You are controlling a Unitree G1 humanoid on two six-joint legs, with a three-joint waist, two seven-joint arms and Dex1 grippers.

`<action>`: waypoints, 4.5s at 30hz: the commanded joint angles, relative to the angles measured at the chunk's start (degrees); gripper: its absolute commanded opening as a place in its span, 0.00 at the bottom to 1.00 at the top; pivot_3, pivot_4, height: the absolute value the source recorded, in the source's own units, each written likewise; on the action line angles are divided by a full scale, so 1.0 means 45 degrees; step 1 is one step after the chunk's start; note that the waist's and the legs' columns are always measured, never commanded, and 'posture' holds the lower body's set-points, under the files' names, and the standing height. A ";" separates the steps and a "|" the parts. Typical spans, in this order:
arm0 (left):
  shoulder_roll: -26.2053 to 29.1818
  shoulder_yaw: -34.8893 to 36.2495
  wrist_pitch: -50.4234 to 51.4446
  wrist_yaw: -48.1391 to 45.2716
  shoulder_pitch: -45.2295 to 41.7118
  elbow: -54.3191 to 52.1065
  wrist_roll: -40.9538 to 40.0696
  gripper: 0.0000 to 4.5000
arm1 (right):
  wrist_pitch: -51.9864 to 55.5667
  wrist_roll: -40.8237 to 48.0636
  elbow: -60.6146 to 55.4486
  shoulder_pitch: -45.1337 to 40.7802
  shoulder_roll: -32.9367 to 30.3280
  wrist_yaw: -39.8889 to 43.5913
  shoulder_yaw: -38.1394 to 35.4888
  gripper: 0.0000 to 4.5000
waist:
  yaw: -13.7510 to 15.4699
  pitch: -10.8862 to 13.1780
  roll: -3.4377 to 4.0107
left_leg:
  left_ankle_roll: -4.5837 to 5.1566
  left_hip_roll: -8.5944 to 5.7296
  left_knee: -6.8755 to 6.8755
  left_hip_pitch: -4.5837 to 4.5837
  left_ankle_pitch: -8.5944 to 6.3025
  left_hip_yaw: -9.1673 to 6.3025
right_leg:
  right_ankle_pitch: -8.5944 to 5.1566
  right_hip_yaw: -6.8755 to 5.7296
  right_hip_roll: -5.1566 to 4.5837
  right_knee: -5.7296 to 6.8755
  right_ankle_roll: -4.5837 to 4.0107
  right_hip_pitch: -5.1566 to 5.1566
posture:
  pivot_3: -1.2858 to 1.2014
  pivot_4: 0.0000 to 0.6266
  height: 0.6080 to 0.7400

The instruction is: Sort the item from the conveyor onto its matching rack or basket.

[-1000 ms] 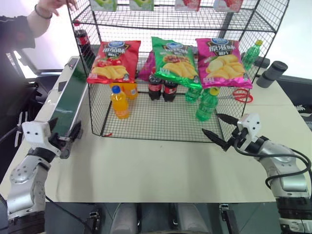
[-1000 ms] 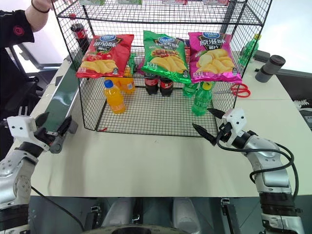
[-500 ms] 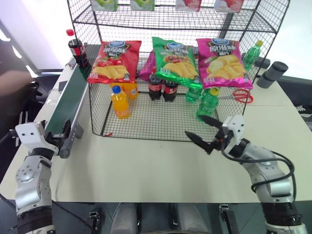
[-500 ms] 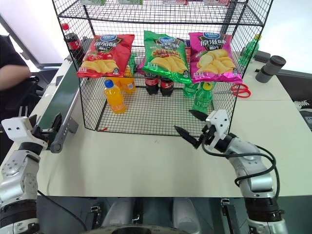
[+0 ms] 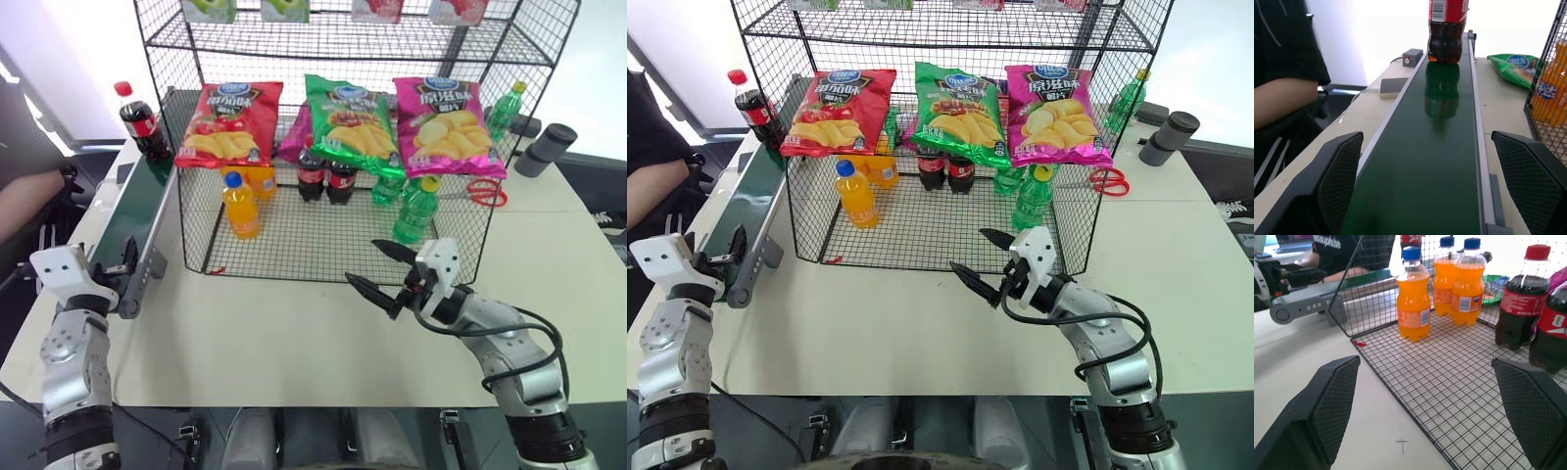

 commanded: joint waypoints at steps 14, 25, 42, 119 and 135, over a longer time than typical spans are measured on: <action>-0.0038 -0.0068 -0.0857 0.0476 -0.0667 0.0620 0.0437 1.00 | 0.0148 0.0858 -0.0663 -0.0423 0.0487 0.0658 0.0442 0.99 | -0.0006 -0.0002 -0.0004 | 0.0000 0.0000 0.0000 -0.0001 0.0000 -0.0001 | 0.0000 -0.0006 0.0002 0.0001 0.0001 0.0000 | 0.52 0.24 1.00; -0.0061 -0.0113 -0.1023 0.0415 -0.0851 0.0940 0.0489 1.00 | 0.0087 0.1077 -0.1711 -0.0053 0.0928 0.1033 0.1828 0.99 | -0.0005 -0.0005 -0.0009 | 0.0000 0.0001 0.0000 -0.0001 0.0000 -0.0005 | 0.0000 -0.0008 0.0000 0.0000 0.0001 0.0000 | 0.52 0.24 1.00; -0.0127 -0.0062 -0.1253 0.0310 -0.0760 0.0835 0.0396 1.00 | 0.0235 0.1408 -0.1415 -0.0114 0.0853 0.1361 0.1895 0.99 | 0.0002 -0.0006 -0.0010 | -0.0001 0.0001 0.0000 -0.0001 0.0000 -0.0008 | 0.0000 -0.0007 -0.0008 -0.0001 0.0000 0.0000 | 0.52 0.24 1.00; -0.0200 -0.4705 0.0920 -0.5606 0.0602 -0.4095 -0.0204 0.99 | -0.6582 -0.3429 1.1445 -0.6250 0.4853 -0.4669 0.0043 0.64 | -0.0110 0.0023 -0.0009 | 0.0000 0.0000 0.0002 -0.0030 0.0002 0.0014 | -0.0001 0.0012 0.0015 0.0013 0.0000 -0.0042 | 0.52 0.24 1.00; -0.0218 -0.5207 0.1322 -0.5537 0.0448 -0.4316 -0.0252 1.00 | -0.8019 -0.3161 1.3539 -0.7088 0.5229 -0.3664 -0.0518 1.00 | -0.0313 0.0022 -0.0003 | -0.0004 0.0004 -0.0009 -0.0022 0.0003 0.0010 | -0.0001 0.0009 0.0004 0.0031 -0.0002 -0.0043 | 0.52 0.24 1.00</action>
